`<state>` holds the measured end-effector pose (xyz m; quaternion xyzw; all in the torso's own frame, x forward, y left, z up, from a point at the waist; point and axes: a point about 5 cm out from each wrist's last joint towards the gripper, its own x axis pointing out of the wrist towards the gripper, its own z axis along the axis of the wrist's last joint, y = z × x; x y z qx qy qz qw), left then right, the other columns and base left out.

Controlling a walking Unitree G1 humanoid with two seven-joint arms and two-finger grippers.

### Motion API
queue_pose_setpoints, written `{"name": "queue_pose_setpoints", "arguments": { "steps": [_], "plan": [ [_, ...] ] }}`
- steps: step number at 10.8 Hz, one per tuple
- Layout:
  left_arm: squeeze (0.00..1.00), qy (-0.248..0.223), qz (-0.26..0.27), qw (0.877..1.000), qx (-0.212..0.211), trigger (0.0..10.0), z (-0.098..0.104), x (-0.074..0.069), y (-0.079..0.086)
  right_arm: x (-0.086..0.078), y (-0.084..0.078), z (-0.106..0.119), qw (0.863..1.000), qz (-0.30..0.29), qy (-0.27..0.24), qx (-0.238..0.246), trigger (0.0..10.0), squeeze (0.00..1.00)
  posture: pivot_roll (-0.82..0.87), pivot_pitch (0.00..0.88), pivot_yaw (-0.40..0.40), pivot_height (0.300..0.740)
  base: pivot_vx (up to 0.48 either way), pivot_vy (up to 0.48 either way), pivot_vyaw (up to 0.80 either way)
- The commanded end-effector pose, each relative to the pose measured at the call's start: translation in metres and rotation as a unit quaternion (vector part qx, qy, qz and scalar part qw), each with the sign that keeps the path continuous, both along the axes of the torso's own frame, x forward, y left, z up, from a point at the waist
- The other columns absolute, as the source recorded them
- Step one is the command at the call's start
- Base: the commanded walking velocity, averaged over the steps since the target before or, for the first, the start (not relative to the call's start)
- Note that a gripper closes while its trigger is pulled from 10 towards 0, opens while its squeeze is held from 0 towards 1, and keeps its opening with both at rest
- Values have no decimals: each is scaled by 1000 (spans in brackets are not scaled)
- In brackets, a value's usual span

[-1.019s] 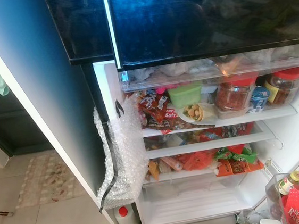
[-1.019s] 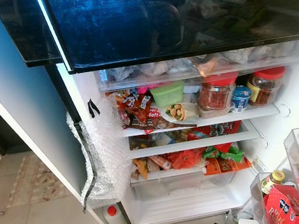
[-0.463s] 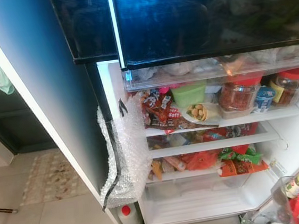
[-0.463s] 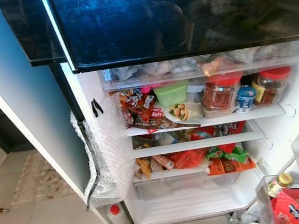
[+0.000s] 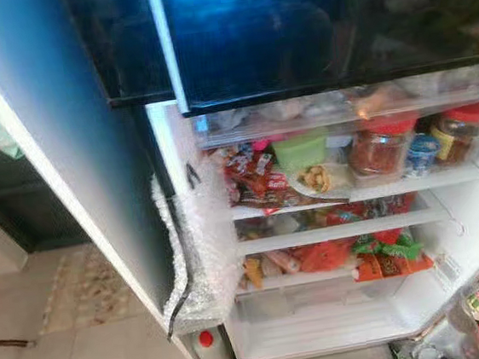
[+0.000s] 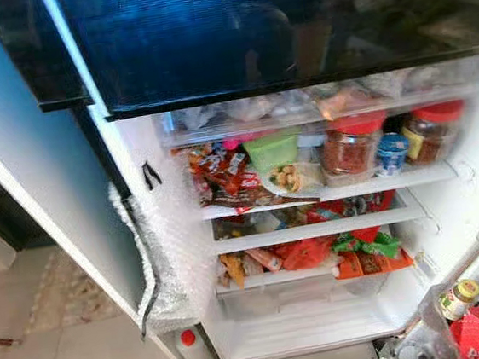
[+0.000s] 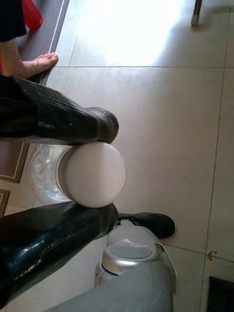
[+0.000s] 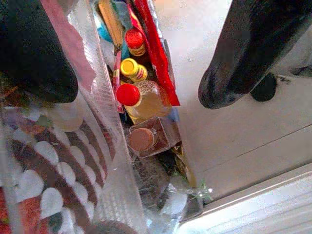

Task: Restocking fridge

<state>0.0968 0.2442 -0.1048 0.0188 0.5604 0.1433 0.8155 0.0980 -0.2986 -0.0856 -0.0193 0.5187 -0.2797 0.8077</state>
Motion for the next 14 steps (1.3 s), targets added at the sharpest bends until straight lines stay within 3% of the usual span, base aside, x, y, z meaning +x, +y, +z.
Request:
{"name": "queue_pose_setpoints", "arguments": {
  "steps": [1, 3, 5, 9, 14],
  "plan": [
    [0, 9, 0, 1000, 3, 10000, 0, -3, 4, 11, -6, 6, 1000, 2, -21, -12, 10000, 0, -27, 0, -16, 740, 0, 0, 0],
    [0, 9, 0, 1000, 2, 10000, 0, -3, 4, 15, 13, -1, 999, 19, -19, 22, 10000, 0, -27, 0, -14, 740, 0, 0, 0],
    [0, 9, 0, 1000, 2, 10000, 0, -3, 4, 17, 19, -3, 999, 23, -19, 33, 10000, 0, -24, 0, -13, 740, 0, 0, 0],
    [0, 9, -4, 1000, 1, 10000, 0, -3, 4, 23, 48, -11, 989, 72, -27, 130, 10000, 0, -31, 0, -11, 740, 0, 0, 0],
    [0, 11, -14, 1000, 4, 10000, 0, -3, 4, 11, 61, -18, 985, 86, -7, 150, 10000, 0, -20, 0, -9, 740, 0, -98, 0]
  ]
}}
